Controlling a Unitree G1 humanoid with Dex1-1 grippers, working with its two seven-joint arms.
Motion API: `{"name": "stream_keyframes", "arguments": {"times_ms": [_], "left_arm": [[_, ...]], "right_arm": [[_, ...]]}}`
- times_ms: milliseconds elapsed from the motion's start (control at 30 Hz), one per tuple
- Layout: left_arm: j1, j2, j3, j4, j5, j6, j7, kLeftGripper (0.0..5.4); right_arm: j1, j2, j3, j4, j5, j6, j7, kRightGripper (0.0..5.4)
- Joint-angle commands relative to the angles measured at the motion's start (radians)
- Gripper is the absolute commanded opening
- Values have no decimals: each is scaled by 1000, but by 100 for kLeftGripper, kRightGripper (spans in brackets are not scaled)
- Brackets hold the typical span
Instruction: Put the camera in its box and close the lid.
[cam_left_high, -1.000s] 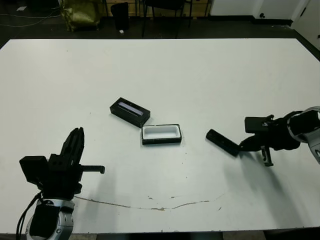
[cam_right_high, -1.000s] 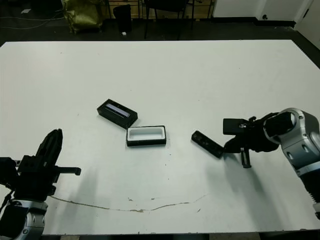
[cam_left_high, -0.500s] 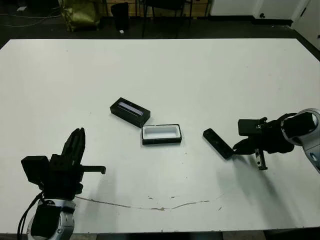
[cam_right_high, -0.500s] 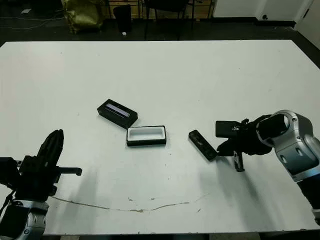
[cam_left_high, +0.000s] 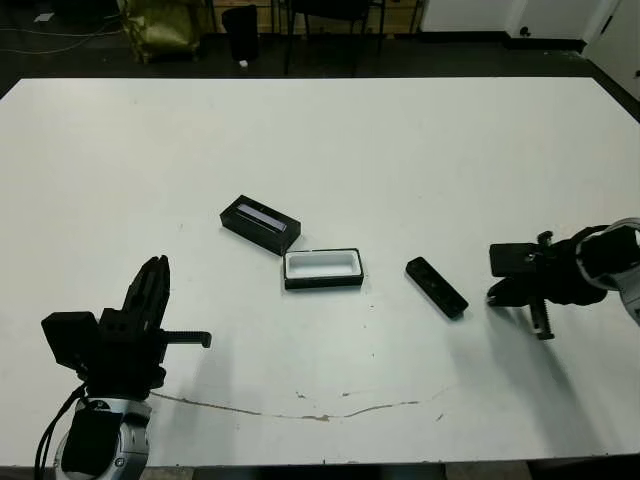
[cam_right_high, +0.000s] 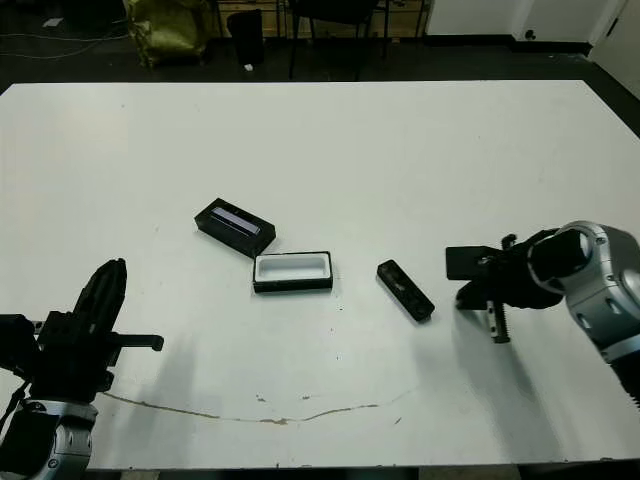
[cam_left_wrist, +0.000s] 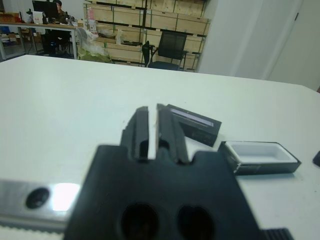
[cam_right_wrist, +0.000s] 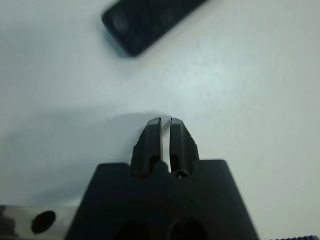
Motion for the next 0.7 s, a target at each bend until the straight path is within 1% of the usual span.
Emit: {"name": "stream_keyframes", "arguments": {"times_ms": [33,67,100,133,233,267,300,367,433,500,567,600,667,700], "left_arm": [[11,6,4,19,7,1,-2,2],[13,4,3,17,5,2,-2,2],[16,3,1,13,4,6,0,2],[19,3,-1,9,6,10,1,2],[28,3,-7,1,15,13,6,2],[28,2,-6,5,15,5,3,2],[29,2,-6,9,16,-2,1,2],[30,0,-5,14,16,-10,-2,2],[31,-2,-3,16,7,-7,-2,2],[33,-1,-2,21,4,-13,-7,2],[34,1,-2,19,6,-7,-6,2],[34,2,-2,19,7,-7,-7,2],[33,5,-1,26,10,-18,-11,2],[34,4,0,27,11,-20,-11,1]], "right_arm": [[-15,-28,30,49,-71,-62,-27,0],[-20,-34,26,48,-85,-74,-33,0],[-19,-37,7,44,-79,-83,-41,0],[-6,-37,-42,36,-38,-94,-59,0],[56,-8,-228,-8,143,-86,-119,0],[86,18,-299,-35,212,-67,-152,0],[122,57,-377,-80,297,-26,-188,0],[191,128,-496,-183,442,78,-258,0],[274,205,-592,-296,571,142,-332,0],[349,265,-649,-395,670,191,-396,0],[407,296,-675,-478,761,283,-449,0],[435,301,-679,-519,785,316,-476,0],[495,310,-681,-603,800,360,-539,0],[521,316,-680,-640,804,382,-575,9]]}}
